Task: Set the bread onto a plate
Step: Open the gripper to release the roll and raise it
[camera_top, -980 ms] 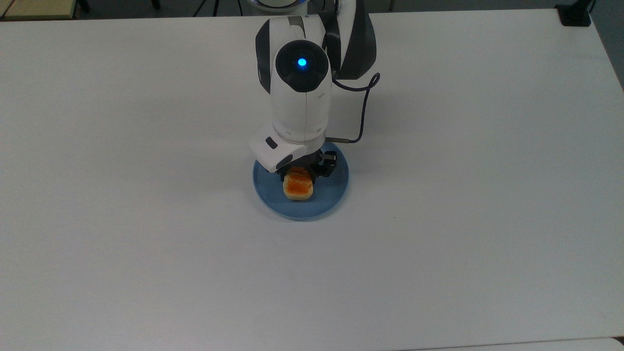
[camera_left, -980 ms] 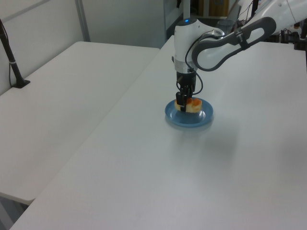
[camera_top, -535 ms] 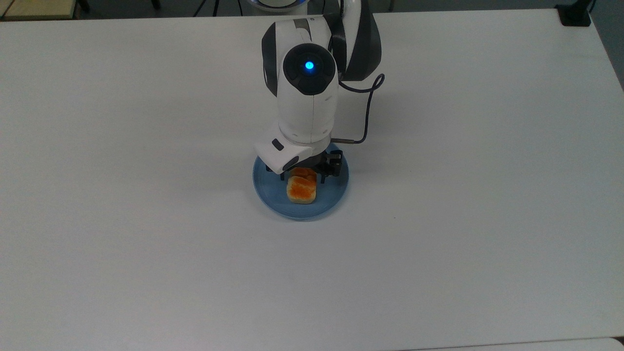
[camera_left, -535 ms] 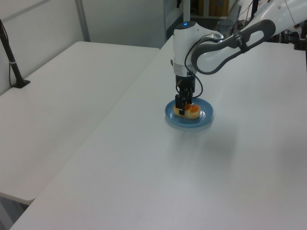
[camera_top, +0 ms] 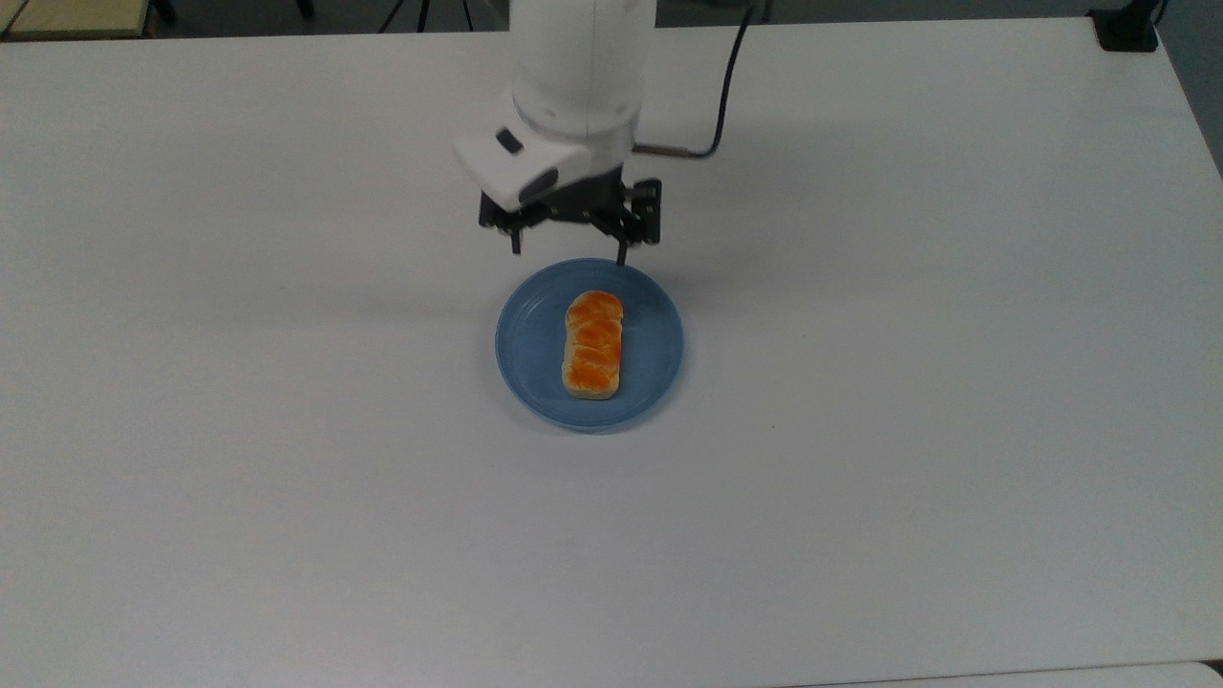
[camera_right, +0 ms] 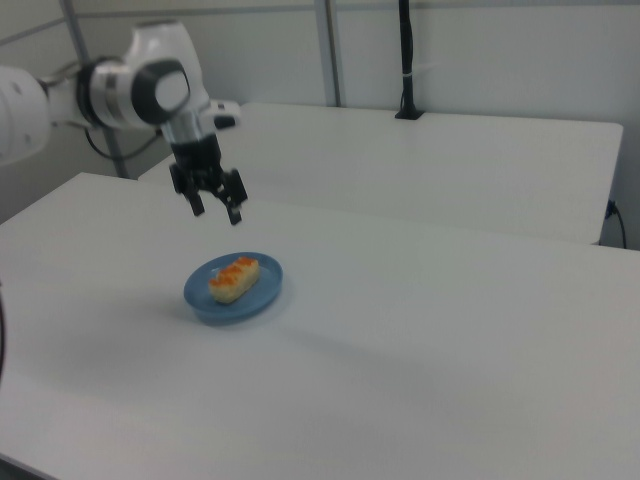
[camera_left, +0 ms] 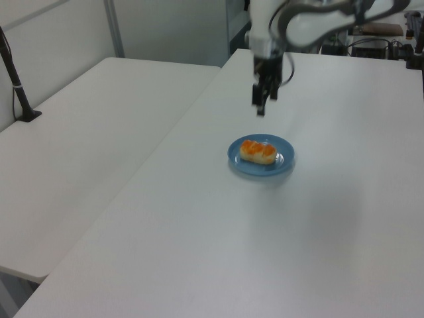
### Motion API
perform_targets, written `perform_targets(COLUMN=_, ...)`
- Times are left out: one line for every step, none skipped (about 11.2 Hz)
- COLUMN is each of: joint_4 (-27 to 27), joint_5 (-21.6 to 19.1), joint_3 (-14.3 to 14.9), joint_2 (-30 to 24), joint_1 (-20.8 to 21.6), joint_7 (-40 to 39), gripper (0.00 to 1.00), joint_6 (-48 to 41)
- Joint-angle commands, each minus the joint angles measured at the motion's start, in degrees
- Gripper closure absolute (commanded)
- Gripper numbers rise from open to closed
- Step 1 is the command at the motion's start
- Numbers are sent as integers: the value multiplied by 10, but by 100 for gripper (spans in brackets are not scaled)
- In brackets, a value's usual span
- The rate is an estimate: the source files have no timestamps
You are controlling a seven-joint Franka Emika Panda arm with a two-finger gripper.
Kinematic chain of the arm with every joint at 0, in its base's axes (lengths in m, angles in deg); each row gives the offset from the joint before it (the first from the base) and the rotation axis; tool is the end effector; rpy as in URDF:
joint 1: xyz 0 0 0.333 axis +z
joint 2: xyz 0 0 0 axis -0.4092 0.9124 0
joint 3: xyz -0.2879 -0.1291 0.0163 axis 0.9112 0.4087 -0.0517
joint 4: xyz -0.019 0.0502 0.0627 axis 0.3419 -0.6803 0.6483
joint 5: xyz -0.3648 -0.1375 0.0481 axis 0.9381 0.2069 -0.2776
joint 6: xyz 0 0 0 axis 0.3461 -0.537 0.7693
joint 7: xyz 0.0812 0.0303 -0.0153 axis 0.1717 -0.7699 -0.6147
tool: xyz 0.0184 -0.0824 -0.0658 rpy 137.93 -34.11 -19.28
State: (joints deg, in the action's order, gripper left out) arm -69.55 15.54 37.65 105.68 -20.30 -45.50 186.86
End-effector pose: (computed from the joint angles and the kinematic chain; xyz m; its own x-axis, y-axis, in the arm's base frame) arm 0.6580 0.0666 0.4767 0.9962 -0.0811 0.0326 -0.0829 -0.9948 0.0587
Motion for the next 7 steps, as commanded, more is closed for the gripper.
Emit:
perform_targets(joint_4=-30, joint_5=-2, joint_3=6, joint_2=-118, joint_1=-31, joint_7=-74, gripper=0, joint_6=-110)
perform_targets(joint_4=-30, joint_5=-3, joint_3=7, joint_2=-138, joint_1=-45, joint_7=-88, gripper=0, joint_6=-136)
perform_targets(joint_4=-31, joint_5=-3, joint_3=6, joint_2=-155, joint_1=-52, joint_7=-90, gripper=0, joint_6=-153)
perform_targets(joint_4=-32, joint_5=-3, joint_3=6, joint_2=-166, joint_1=-60, joint_7=-103, gripper=0, joint_6=-156)
perform_targets(joint_4=-31, joint_5=-3, joint_3=6, joint_2=-170, joint_1=-66, joint_7=-124, gripper=0, joint_6=-160)
perform_targets(joint_4=-31, joint_5=-4, joint_3=6, joint_2=-172, joint_1=-69, joint_7=-128, gripper=0, joint_6=-160)
perform_targets(joint_4=-31, joint_5=-4, joint_3=6, joint_2=-173, joint_1=-69, joint_7=-128, gripper=0, joint_6=-160)
